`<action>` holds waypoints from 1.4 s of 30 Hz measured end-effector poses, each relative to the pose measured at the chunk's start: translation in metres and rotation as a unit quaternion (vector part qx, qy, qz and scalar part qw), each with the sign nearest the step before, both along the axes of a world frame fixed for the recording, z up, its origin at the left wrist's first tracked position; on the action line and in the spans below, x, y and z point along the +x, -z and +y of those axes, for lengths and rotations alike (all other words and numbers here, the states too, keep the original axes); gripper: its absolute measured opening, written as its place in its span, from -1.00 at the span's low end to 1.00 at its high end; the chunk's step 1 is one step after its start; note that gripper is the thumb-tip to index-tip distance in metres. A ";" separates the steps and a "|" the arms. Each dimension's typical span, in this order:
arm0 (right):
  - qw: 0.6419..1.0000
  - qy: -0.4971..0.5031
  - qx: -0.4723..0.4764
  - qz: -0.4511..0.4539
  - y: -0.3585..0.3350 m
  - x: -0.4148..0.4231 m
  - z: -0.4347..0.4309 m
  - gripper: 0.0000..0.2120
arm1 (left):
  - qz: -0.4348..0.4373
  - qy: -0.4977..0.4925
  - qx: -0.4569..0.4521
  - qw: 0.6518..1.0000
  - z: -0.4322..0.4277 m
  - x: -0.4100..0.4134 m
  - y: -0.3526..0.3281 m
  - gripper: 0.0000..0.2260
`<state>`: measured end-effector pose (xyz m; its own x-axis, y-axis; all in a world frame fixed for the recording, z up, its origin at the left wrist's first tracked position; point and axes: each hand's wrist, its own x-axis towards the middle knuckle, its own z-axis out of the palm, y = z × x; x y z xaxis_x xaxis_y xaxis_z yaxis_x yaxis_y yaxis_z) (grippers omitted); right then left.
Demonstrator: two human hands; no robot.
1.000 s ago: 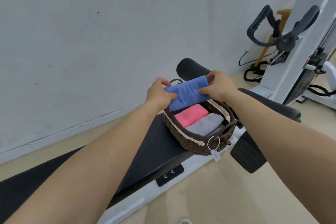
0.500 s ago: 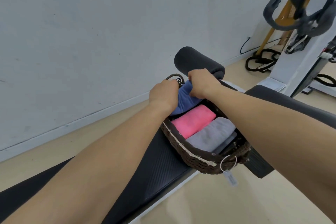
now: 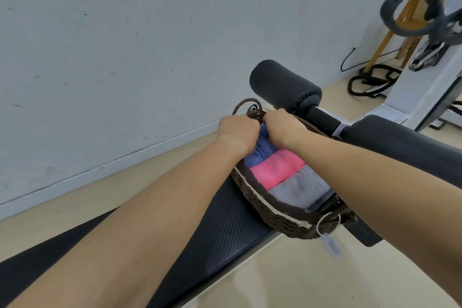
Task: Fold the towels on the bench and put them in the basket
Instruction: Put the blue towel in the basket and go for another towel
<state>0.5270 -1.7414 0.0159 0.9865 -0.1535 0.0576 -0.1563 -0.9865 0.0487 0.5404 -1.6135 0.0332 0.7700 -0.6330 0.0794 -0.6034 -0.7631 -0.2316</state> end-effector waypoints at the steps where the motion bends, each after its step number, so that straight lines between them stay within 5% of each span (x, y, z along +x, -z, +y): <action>1: 1.000 -0.003 -0.013 0.008 0.001 0.001 0.001 -0.83 | -0.001 0.004 0.004 1.000 0.000 0.000 0.000 -0.80; 9: 0.983 -0.079 -0.160 -0.052 -0.004 -0.014 0.005 -0.78 | -0.005 0.051 0.031 0.998 0.006 0.001 -0.005 -0.81; 15: 0.981 -0.074 -0.148 0.104 -0.019 -0.019 0.001 -0.76 | 0.009 0.092 0.092 0.991 0.000 -0.001 -0.010 -0.83; 21: 0.969 -0.080 -0.076 0.220 -0.021 -0.008 -0.018 -0.43 | 0.062 0.112 0.133 0.983 0.010 0.011 -0.018 -0.74; 28: 0.964 -0.072 -0.030 0.255 -0.018 -0.011 -0.023 -0.35 | 0.161 0.103 0.105 0.976 0.019 0.021 -0.013 -0.64; 32: 0.982 -0.065 -0.001 0.177 -0.024 -0.010 -0.025 -0.40 | 0.137 0.107 0.068 0.982 0.021 0.017 -0.014 -0.60; 39: 0.963 -0.018 0.028 0.266 -0.018 -0.020 -0.007 -0.26 | 0.114 0.081 0.170 0.975 0.013 0.009 -0.004 -0.66; 42: 0.975 -0.015 0.030 0.220 -0.037 -0.030 -0.001 -0.23 | 0.177 0.052 0.070 0.980 0.019 0.001 -0.020 -0.59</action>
<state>0.4972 -1.7427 0.0528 0.9179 -0.1140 -0.3801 -0.1040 -0.9935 0.0469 0.5411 -1.5947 0.0535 0.6638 -0.6959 -0.2741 -0.7384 -0.6681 -0.0918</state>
